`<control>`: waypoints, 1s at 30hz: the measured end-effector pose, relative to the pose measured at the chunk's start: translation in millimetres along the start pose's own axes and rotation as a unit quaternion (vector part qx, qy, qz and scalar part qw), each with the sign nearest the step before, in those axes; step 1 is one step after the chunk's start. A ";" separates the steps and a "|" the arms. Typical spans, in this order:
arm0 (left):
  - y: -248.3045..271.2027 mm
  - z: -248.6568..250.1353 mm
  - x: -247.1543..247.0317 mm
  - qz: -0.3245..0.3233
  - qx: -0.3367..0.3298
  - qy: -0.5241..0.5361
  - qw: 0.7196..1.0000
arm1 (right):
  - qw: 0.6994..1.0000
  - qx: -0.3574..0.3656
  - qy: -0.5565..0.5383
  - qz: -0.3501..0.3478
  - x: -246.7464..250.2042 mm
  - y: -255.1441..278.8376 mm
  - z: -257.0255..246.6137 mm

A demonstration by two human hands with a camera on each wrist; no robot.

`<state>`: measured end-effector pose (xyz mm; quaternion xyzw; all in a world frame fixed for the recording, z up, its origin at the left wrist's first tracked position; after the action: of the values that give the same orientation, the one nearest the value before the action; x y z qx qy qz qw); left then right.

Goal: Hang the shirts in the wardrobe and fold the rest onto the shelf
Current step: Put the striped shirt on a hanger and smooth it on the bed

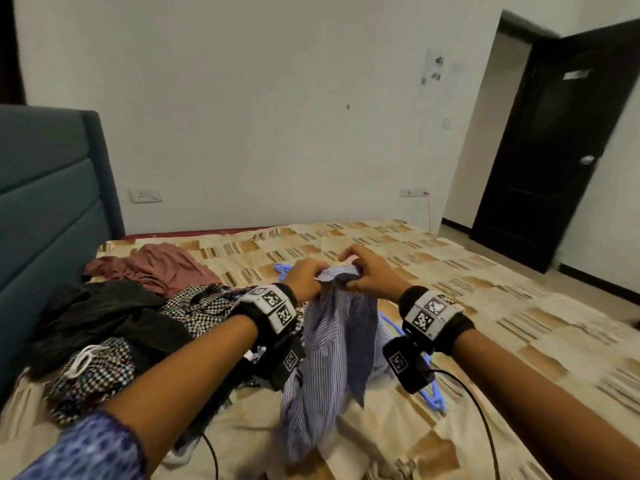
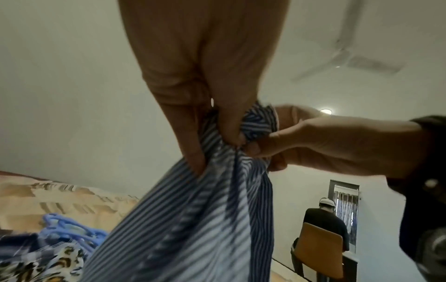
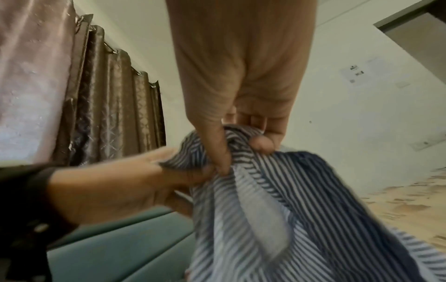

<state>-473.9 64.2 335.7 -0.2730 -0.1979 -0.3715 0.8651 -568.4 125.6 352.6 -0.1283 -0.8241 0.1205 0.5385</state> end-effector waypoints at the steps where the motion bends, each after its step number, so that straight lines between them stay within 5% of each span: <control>1: -4.3 5.6 10.3 0.032 -0.009 -0.003 0.999 | 1.000 -0.012 0.010 0.014 2.8 3.8 2.7; 4: -9.6 23.7 45.5 0.121 -0.029 0.023 0.992 | 0.990 -0.045 0.130 -0.036 -16.5 13.5 19.1; 8: -1.3 30.0 116.4 0.239 -0.015 0.066 0.969 | 0.931 -0.153 0.272 -0.188 -70.5 41.2 76.5; 11: 5.9 17.0 166.0 0.263 0.013 0.035 0.964 | 0.942 -0.188 0.209 -0.183 -65.9 44.9 93.3; 13: 11.4 7.4 192.0 0.262 0.024 -0.002 0.965 | 0.959 -0.217 0.144 -0.110 -30.4 28.1 90.5; 15: 20.2 1.6 216.4 0.281 0.022 -0.033 0.959 | 0.964 -0.223 0.117 0.080 30.1 8.8 80.0; 17: 27.9 -5.9 233.1 0.297 0.015 -0.030 0.954 | 0.930 -0.194 0.111 0.292 86.9 9.8 65.0; 19: 33.8 -20.6 236.2 0.292 0.015 -0.028 0.956 | 0.910 -0.152 0.112 0.370 103.7 18.1 51.0; 21: 43.2 -45.1 229.5 0.290 0.037 -0.055 0.955 | 0.939 -0.118 0.122 0.298 79.7 15.5 48.6; 23: 56.9 -76.8 214.8 0.265 0.070 -0.092 0.957 | 0.981 -0.118 0.132 0.077 16.9 12.7 65.0; 25: 68.4 -117.9 189.6 0.182 0.127 -0.158 0.962 | 0.970 -0.130 0.173 -0.111 -46.9 28.8 84.9; 27: 78.5 -159.0 161.3 0.095 0.189 -0.196 0.958 | 0.951 -0.121 0.252 -0.131 -76.3 38.9 92.3; 30: 83.7 -180.6 126.4 0.017 0.219 -0.190 0.957 | 0.973 -0.109 0.196 -0.058 -88.6 39.0 86.2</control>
<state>-304.1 -67.1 237.8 -0.1461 -0.4304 -0.2456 0.8562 -610.2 126.7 229.9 -0.1594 -0.7170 -0.0288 0.6780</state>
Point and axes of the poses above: each hand's wrist, its own y-axis away from the middle knuckle, its own x-axis out of the back of the hand, z = x × y, the point moved 8 cm from there along -y, towards the middle knuckle, and after that the axes turned 13 degrees about y, right-handed, at the moved point
